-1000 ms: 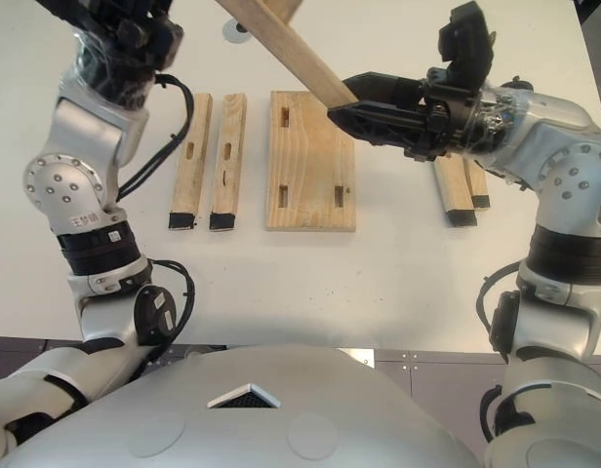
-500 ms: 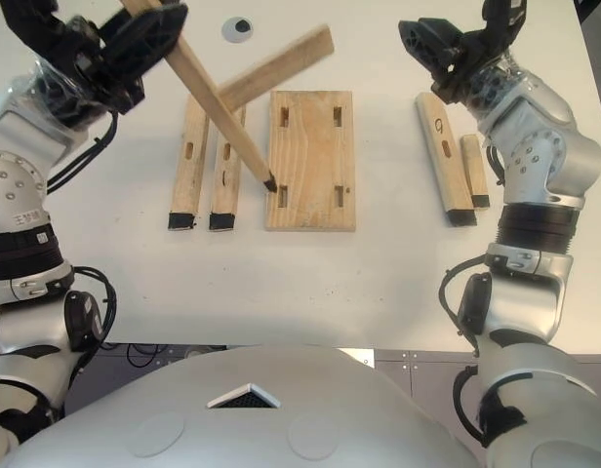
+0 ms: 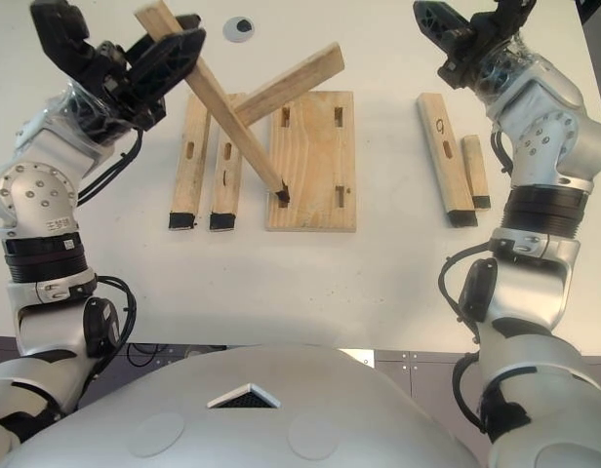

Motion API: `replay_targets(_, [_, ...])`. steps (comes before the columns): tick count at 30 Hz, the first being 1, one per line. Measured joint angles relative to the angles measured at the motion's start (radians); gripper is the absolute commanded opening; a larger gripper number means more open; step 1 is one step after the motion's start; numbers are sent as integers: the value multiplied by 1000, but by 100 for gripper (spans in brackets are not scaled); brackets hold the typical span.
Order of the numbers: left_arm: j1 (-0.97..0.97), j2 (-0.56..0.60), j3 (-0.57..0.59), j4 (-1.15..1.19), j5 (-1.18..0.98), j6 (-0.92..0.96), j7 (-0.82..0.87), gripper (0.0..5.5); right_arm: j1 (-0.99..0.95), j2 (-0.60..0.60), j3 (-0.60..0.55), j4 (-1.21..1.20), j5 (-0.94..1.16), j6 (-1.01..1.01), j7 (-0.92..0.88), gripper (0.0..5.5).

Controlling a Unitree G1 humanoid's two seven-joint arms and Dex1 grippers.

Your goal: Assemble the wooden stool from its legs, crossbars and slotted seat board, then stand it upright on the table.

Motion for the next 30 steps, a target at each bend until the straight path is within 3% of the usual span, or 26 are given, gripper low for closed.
replay_targets(7, [-50, 52, -93, 56, 67, -111, -157, 203, -5, 1, 11, 0, -24, -2, 1, 0])
replay_targets(16, [-174, 261, -255, 18, 193, -162, -361, 203, 26, 7, 22, -34, -25, -2, -7, 0])
replay_targets(26, [-72, 286, -286, -175, 268, -226, -217, 203, 87, 43, 16, -86, -22, -1, -43, 0])
replay_targets(30, [-89, 296, -323, -250, 303, -159, -137, 203, 92, 43, 12, -93, -21, 2, -45, 0])
